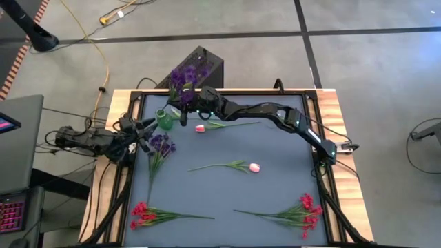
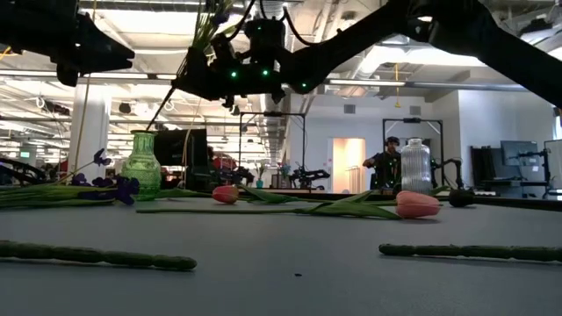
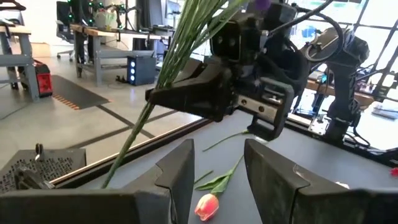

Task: Sort flowers into vase by color
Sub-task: Put the right purple flowers into the green vase

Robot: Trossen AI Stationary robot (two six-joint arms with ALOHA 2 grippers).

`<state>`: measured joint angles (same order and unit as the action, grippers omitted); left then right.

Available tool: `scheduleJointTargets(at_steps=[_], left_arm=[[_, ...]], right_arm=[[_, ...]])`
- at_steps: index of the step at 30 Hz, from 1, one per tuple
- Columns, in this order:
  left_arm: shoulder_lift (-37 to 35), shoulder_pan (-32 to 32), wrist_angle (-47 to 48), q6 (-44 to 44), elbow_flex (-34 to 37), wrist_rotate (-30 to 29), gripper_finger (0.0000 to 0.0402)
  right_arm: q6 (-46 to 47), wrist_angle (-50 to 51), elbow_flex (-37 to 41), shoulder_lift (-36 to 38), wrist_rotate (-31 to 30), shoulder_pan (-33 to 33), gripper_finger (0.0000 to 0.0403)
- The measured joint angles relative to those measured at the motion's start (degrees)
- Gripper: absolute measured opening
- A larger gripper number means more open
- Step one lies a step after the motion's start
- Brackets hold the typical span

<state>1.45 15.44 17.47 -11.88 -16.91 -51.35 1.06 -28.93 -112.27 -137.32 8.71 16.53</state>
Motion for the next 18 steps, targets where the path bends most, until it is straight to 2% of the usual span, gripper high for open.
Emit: scheduleJointTargets(at_steps=[18], left_arm=[[0.0, 0.0, 0.3, 0.2, 0.0, 0.0, 0.0128]], right_arm=[[-1.3, 4.8, 0.0, -0.8, 0.0, -0.4, 0.0042]])
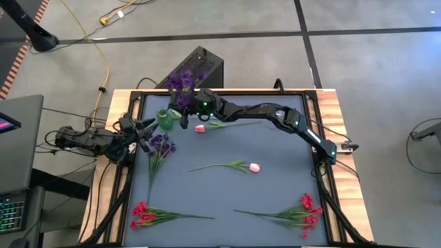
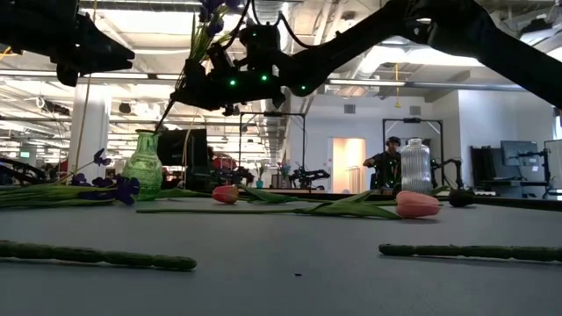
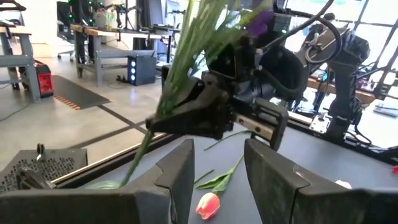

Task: Sort flowers into vase by color
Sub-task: Put the right purple flowers into the green vase, then put the purple flowers into the green vase

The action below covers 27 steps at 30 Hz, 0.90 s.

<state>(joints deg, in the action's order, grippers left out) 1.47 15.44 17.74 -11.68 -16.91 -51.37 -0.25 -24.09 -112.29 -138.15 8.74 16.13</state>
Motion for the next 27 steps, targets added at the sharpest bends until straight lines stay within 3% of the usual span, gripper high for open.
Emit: scheduleJointTargets(at_steps=[12, 22, 27], left_arm=[[0.0, 0.0, 1.2, -0.9, 0.0, 0.0, 0.0128], [0.0, 0.0, 1.3, -1.0, 0.0, 0.0, 0.0128], [0.0, 0.0, 1.3, -1.1, 0.0, 0.7, 0.0128]], right_arm=[[0.2, 1.9, -0.4, 0.1, 0.5, -0.3, 0.0115], [1.4, 26.8, -14.6, 0.3, 0.5, -0.5, 0.0231], [1.7, 38.3, -20.8, 0.4, 0.5, 0.0, 0.026]])
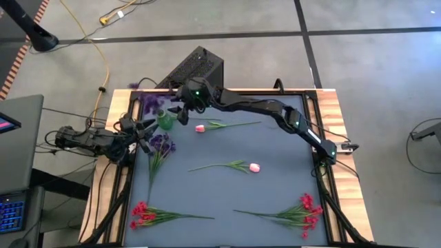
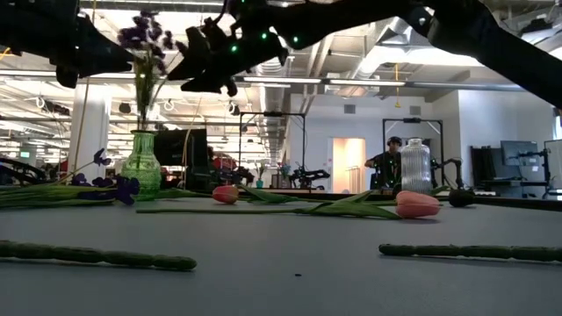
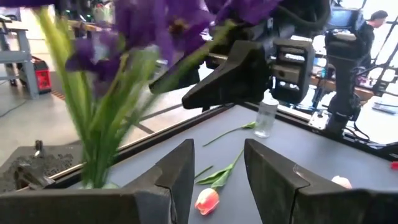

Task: Sort flowers into vase by color
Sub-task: Put the purple flowers into the green vase

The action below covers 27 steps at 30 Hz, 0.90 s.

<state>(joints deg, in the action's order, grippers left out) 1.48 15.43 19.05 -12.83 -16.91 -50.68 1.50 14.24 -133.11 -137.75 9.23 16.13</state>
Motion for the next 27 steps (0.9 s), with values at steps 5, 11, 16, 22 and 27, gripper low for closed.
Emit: scheduleJointTargets(at_steps=[5, 11, 16, 22, 27], left_arm=[[0.0, 0.0, 0.0, -0.1, 0.0, 1.3, 0.0128], [0.0, 0.0, 0.7, -1.0, 0.0, 2.6, 0.0128], [0.3, 0.0, 2.5, -3.8, 0.0, 12.7, 0.0128], [4.3, 0.0, 2.0, -8.1, -0.1, 18.8, 0.0128], [11.9, 0.0, 0.6, -11.6, -2.0, 22.5, 0.0118]], right_arm=[[-0.1, 7.3, -1.8, 0.4, 0.0, 0.8, 0.0263], [-0.7, 17.7, -1.9, 3.3, 1.8, 1.6, 0.0263], [-1.8, 26.5, -1.9, 6.3, 2.9, 1.1, 0.0263], [-2.2, 39.3, -1.9, 11.3, 2.9, -0.5, 0.0262], [-3.8, 50.9, -1.9, 15.9, 2.9, -2.6, 0.0261]])
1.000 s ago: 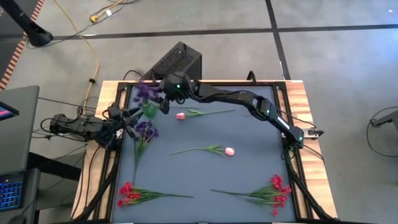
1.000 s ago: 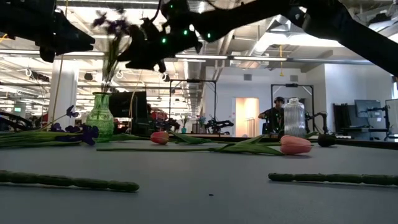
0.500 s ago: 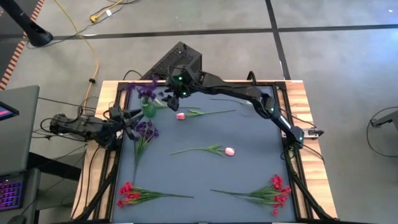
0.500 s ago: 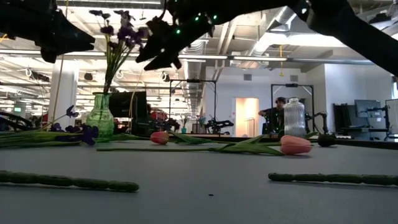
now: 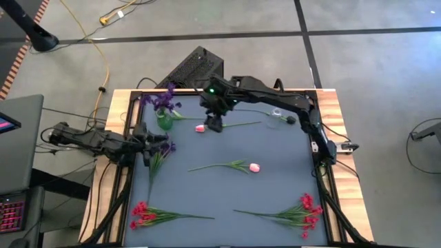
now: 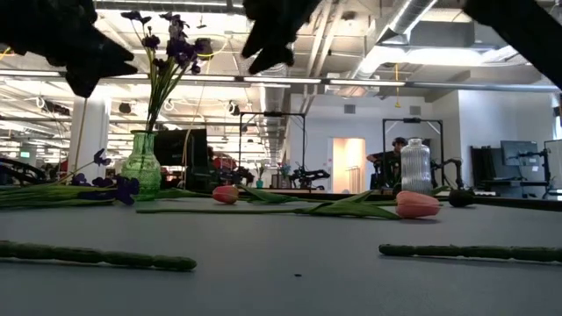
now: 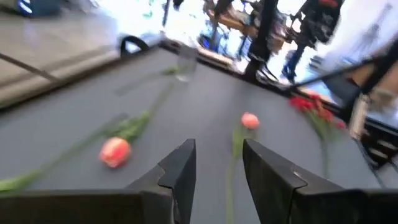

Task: Sort flowers into vase by color
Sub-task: Put the purple flowers into the green vase

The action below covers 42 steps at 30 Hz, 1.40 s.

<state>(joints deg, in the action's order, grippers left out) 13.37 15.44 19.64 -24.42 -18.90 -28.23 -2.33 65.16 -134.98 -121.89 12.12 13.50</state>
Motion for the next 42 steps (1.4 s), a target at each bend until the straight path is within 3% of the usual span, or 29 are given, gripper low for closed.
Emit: scheduleJointTargets(at_steps=[6, 12, 18, 23, 30, 42], left_arm=[[13.9, 0.0, 5.4, -8.5, -6.3, 7.6, 0.008], [28.6, 2.2, 19.2, -20.0, -17.5, 11.1, 0.0045], [41.3, 7.7, 34.3, -34.8, -27.0, 13.5, 0.002], [48.9, 12.6, 37.2, -42.8, -27.9, 19.7, 0.0019], [57.0, 17.3, 38.7, -53.1, -27.9, 25.4, 0.007], [66.6, 21.4, 42.3, -63.3, -27.8, 26.0, 0.0242]], right_arm=[[-1.2, 8.4, 2.9, 5.3, -0.6, -4.2, 0.026], [-2.1, 6.9, 15.1, 12.4, -3.6, -9.6, 0.026], [0.9, -7.6, 35.8, 23.2, -7.8, -15.6, 0.026], [3.8, -26.6, 53.6, 32.1, -11.1, -20.4, 0.026], [9.0, -49.2, 68.9, 38.0, -11.4, -25.7, 0.026], [13.0, -53.1, 71.5, 34.1, -19.1, -35.2, 0.026]])
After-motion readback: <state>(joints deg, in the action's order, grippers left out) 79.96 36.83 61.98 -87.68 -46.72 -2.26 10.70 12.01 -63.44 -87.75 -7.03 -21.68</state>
